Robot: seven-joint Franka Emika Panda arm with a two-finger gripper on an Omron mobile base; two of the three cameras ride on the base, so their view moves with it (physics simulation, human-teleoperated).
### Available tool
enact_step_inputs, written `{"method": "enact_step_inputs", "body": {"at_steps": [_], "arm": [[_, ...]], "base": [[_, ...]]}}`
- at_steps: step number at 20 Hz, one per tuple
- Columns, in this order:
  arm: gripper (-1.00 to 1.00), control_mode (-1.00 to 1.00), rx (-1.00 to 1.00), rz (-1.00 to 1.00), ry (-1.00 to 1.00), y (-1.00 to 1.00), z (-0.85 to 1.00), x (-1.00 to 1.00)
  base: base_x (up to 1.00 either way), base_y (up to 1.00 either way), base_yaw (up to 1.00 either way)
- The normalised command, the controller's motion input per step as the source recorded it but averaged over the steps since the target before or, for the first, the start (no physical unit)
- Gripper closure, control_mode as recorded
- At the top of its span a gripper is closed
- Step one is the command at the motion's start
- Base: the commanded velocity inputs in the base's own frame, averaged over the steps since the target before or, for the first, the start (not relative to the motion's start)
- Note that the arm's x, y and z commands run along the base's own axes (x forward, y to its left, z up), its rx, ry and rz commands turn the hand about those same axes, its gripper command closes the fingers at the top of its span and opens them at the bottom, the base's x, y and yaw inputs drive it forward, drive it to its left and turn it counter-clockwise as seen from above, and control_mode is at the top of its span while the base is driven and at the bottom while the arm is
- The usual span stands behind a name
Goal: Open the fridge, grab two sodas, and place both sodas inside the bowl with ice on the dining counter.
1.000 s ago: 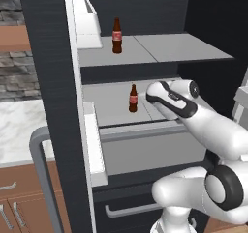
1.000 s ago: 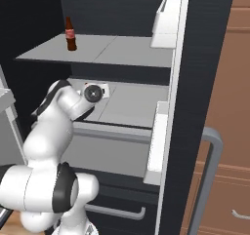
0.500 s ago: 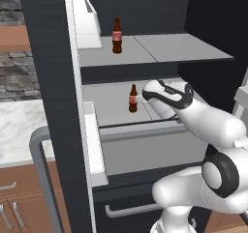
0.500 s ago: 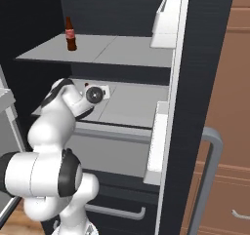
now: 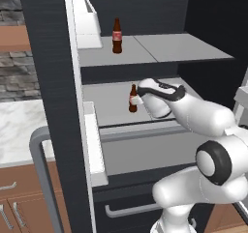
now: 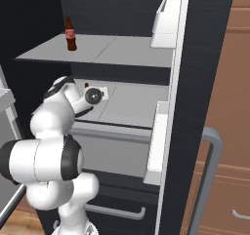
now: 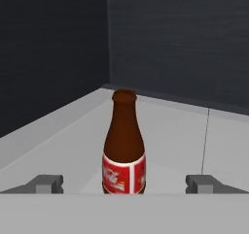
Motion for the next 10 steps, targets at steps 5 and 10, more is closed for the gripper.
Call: {"method": "enact_step_inputs", "body": {"at_steps": [5, 10], "arm": [[-1.0, -1.0, 0.0, 0.0, 0.0, 0.09, -0.19, 0.19], [-1.0, -1.0, 0.0, 0.0, 0.0, 0.07, -0.18, 0.18]], "base": [[0.0, 0.0, 0.0], [0.0, 0.0, 0.0]]}}
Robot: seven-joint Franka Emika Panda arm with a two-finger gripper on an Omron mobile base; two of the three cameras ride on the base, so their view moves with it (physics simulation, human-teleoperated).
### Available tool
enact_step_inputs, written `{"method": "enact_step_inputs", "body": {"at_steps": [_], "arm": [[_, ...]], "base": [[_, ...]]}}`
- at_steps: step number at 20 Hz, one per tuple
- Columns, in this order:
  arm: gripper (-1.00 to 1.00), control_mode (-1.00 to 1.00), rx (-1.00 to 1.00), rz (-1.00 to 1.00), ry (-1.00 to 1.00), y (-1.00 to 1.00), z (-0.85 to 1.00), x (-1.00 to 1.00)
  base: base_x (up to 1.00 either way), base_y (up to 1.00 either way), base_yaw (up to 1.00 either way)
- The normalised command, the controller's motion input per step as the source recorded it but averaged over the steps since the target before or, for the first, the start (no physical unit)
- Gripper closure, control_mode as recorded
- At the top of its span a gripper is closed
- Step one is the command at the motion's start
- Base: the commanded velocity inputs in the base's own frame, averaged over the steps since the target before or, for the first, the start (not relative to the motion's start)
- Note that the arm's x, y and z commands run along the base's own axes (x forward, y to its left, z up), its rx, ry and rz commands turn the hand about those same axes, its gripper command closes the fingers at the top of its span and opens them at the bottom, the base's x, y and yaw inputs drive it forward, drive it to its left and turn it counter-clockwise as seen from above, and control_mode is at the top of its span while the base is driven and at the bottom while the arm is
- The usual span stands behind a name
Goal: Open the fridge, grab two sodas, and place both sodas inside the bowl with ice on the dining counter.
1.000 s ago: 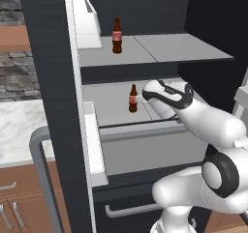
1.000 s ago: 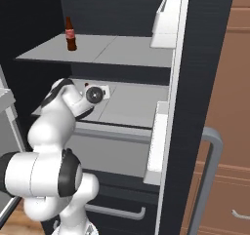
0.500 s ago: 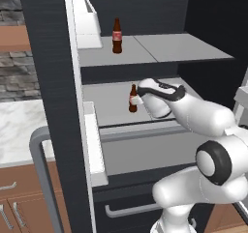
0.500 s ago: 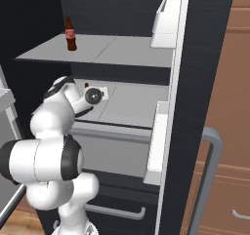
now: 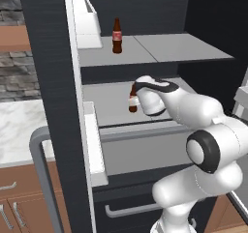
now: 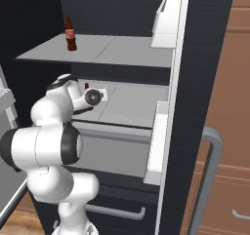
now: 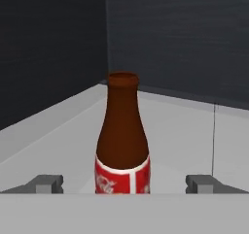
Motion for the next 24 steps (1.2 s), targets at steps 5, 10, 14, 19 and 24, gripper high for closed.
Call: {"method": "enact_step_inputs", "body": {"at_steps": [5, 10, 14, 19, 24], "arm": [[-1.0, -1.0, 0.0, 0.0, 0.0, 0.08, -0.18, 0.15], [-1.0, -1.0, 0.0, 0.0, 0.0, 0.09, -0.16, 0.12], [-1.0, -1.0, 0.0, 0.0, 0.0, 0.04, -0.12, 0.18], [1.0, -1.0, 0.0, 0.0, 0.0, 0.0, -0.12, 0.13], [1.0, -1.0, 0.0, 0.01, 0.0, 0.0, -0.08, 0.07]], "base": [[0.0, 0.0, 0.0], [0.0, 0.0, 0.0], [0.0, 0.0, 0.0], [0.0, 0.0, 0.0], [0.0, 0.0, 0.0]]}}
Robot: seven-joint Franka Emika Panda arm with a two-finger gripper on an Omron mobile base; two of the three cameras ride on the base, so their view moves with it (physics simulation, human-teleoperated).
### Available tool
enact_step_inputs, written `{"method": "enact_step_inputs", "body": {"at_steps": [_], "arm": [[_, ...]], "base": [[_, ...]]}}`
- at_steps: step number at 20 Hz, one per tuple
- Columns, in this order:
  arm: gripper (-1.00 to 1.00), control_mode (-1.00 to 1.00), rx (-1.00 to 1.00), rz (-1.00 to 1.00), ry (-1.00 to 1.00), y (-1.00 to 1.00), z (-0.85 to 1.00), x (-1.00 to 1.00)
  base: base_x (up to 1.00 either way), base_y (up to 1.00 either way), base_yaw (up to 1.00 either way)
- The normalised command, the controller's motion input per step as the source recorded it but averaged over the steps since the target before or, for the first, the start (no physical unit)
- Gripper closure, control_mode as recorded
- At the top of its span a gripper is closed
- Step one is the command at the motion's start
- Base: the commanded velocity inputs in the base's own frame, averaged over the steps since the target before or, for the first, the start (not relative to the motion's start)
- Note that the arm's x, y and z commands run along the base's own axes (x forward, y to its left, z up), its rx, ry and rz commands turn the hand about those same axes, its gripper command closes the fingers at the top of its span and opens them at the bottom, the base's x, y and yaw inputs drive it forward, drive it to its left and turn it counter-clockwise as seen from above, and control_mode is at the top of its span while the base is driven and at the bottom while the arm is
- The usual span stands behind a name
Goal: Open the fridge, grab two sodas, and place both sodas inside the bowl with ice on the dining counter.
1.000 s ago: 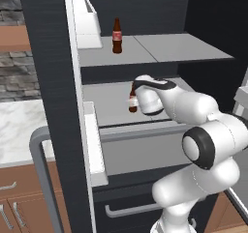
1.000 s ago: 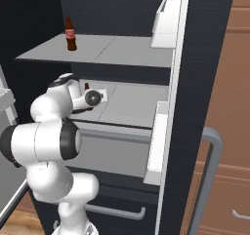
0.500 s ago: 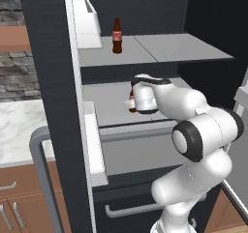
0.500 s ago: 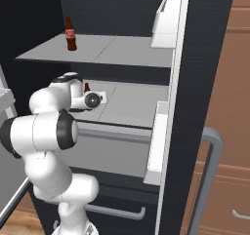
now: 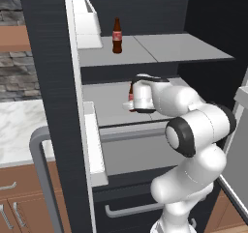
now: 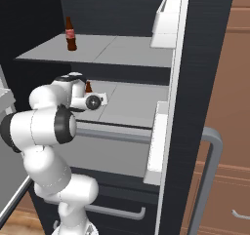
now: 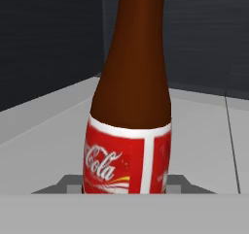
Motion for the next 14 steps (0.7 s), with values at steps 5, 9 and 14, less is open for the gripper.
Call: {"method": "enact_step_inputs", "body": {"at_steps": [5, 9, 14], "arm": [[1.0, -1.0, 0.0, 0.0, 0.0, 0.0, -0.02, 0.0], [1.0, -1.0, 0.01, 0.0, 0.0, 0.0, 0.0, -0.1], [1.0, -1.0, 0.03, 0.0, 0.0, 0.0, 0.08, -0.18]], "base": [[0.0, 0.0, 0.0], [0.0, 0.0, 0.0], [0.0, 0.0, 0.0]]}}
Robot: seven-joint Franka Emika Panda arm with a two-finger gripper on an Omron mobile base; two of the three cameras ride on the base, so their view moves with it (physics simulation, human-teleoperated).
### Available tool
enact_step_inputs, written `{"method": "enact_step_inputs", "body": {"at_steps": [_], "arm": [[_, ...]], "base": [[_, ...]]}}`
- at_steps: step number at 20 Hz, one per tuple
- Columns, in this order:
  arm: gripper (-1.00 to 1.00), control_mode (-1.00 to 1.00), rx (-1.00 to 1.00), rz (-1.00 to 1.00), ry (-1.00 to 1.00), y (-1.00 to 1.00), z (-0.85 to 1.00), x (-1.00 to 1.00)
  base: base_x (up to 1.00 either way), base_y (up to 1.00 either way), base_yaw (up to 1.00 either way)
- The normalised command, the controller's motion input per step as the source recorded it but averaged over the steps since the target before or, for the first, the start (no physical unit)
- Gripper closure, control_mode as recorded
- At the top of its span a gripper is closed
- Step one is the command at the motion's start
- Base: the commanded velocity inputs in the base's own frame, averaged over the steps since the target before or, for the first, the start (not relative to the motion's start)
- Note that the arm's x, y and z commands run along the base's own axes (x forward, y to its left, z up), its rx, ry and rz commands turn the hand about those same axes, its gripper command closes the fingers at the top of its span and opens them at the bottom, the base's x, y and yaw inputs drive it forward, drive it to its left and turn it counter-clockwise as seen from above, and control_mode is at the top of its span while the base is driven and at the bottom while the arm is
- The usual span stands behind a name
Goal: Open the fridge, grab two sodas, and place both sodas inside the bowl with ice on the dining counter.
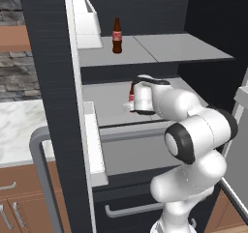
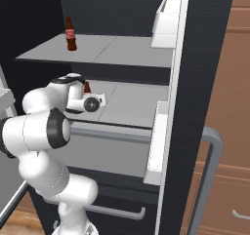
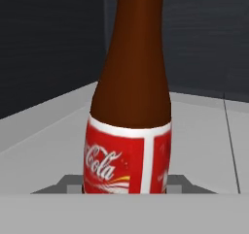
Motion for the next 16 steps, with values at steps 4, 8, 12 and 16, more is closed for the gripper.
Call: {"method": "enact_step_inputs", "body": {"at_steps": [4, 8, 12, 16], "arm": [[1.0, -1.0, 0.02, 0.0, 0.0, 0.0, 0.05, -0.2], [1.0, -1.0, 0.04, 0.0, -0.01, -0.01, 0.1, -0.29], [1.0, -1.0, 0.03, 0.01, -0.02, 0.0, 0.22, -0.47], [1.0, -1.0, 0.0, 0.0, 0.0, 0.0, 0.47, -0.35]], "base": [[0.0, 0.0, 0.0], [0.0, 0.0, 0.0], [0.0, 0.0, 0.0], [0.0, 0.0, 0.0]]}}
